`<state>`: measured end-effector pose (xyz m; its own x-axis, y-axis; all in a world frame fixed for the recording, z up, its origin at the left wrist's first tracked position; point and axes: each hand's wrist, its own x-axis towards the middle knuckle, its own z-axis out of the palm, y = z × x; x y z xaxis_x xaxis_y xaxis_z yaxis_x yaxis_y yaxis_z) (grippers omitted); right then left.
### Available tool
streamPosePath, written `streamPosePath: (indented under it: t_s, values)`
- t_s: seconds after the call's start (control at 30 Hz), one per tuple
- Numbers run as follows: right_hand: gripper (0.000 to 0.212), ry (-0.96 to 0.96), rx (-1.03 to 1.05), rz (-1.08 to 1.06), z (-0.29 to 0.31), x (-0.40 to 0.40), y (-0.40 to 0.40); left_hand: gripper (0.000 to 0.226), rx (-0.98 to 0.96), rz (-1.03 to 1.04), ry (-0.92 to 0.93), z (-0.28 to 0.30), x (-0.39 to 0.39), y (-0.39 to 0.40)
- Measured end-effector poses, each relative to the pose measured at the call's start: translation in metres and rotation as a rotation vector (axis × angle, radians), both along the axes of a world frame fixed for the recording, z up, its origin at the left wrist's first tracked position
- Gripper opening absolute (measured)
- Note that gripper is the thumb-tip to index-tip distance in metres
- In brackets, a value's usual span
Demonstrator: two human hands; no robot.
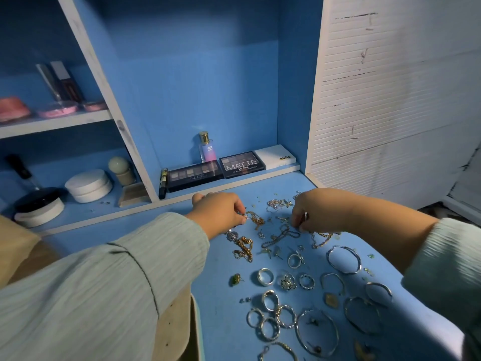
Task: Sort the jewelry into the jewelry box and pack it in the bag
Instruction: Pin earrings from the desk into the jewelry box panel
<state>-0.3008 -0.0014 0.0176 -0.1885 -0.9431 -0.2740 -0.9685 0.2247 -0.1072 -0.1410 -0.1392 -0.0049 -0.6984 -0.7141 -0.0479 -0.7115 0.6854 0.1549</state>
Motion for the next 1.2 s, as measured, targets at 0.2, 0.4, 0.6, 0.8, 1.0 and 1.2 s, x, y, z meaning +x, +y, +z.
streamPosePath:
  t_s: [0.2, 0.4, 0.6, 0.8, 1.0, 1.2]
  values:
    - [0.026, 0.054, 0.037, 0.03, 0.004, 0.002, 0.001, 0.025, 0.052, -0.002, -0.118, 0.009, -0.001, 0.002]
    - [0.03, 0.097, 0.071, 0.028, 0.005, 0.007, 0.002, 0.02, 0.217, -0.007, -0.059, 0.009, 0.001, 0.001]
    - [0.03, 0.084, 0.057, 0.016, 0.005, 0.005, 0.002, 0.012, 0.249, -0.064, -0.061, 0.012, 0.003, -0.001]
    - [0.032, 0.081, 0.057, 0.012, 0.006, 0.007, 0.006, 0.016, 0.187, -0.075, -0.114, 0.014, 0.006, 0.002]
    - [0.031, 0.087, 0.014, 0.003, 0.001, 0.01, 0.011, 0.02, 0.032, -0.098, -0.151, 0.016, 0.008, 0.013]
    - [0.028, -0.005, -0.079, -0.031, -0.005, 0.009, 0.022, 0.024, -0.011, -0.14, -0.187, 0.018, 0.014, 0.021]
